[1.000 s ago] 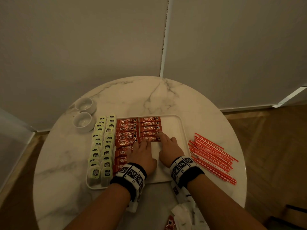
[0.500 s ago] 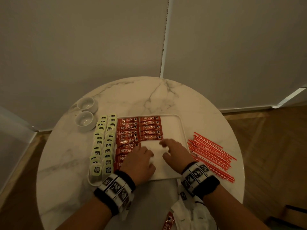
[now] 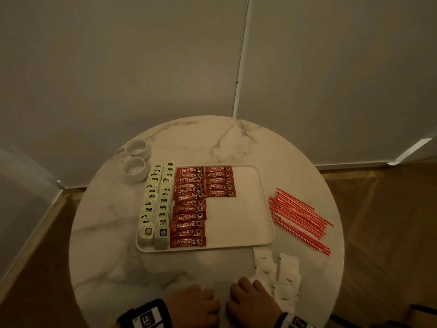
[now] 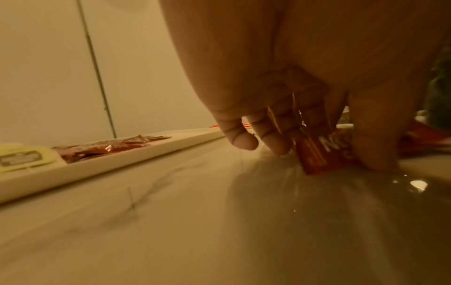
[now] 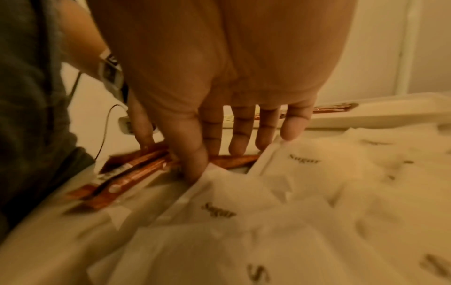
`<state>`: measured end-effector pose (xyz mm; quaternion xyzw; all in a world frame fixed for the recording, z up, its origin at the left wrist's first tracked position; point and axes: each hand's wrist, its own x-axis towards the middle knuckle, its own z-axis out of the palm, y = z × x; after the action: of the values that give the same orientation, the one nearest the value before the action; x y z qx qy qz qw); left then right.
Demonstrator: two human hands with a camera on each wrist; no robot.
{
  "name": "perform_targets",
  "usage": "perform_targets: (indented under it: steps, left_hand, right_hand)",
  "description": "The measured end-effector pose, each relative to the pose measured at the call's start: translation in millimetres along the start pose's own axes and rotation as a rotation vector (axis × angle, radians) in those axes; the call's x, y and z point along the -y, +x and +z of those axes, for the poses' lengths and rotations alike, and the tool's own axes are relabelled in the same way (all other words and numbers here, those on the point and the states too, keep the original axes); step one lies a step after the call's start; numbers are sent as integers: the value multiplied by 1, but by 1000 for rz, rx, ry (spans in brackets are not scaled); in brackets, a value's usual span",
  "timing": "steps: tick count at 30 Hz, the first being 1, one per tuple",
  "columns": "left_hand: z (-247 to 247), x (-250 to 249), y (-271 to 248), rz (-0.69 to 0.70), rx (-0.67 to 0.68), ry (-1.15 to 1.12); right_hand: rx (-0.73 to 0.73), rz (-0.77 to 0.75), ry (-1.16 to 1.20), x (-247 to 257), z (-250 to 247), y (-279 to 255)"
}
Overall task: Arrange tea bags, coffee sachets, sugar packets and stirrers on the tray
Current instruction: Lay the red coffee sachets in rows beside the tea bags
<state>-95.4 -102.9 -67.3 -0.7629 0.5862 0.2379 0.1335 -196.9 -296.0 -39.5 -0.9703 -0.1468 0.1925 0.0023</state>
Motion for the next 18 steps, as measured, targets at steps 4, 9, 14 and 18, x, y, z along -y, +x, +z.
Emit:
perform_targets:
  steps: [4, 9, 14, 18]
  left_hand:
    - [-28, 3, -2, 158, -70, 47]
    - [-66, 20, -11, 19, -49, -356]
    - [-84, 49, -19, -226, -187, -606]
    - [-90, 62, -14, -328, -301, -1003]
  right_hand:
    - [69, 46, 82, -12, -19, 8]
    - [-10, 76, 312, -29, -74, 19]
    - [95, 114, 306, -43, -83, 32]
    - [180, -26, 56, -34, -57, 36]
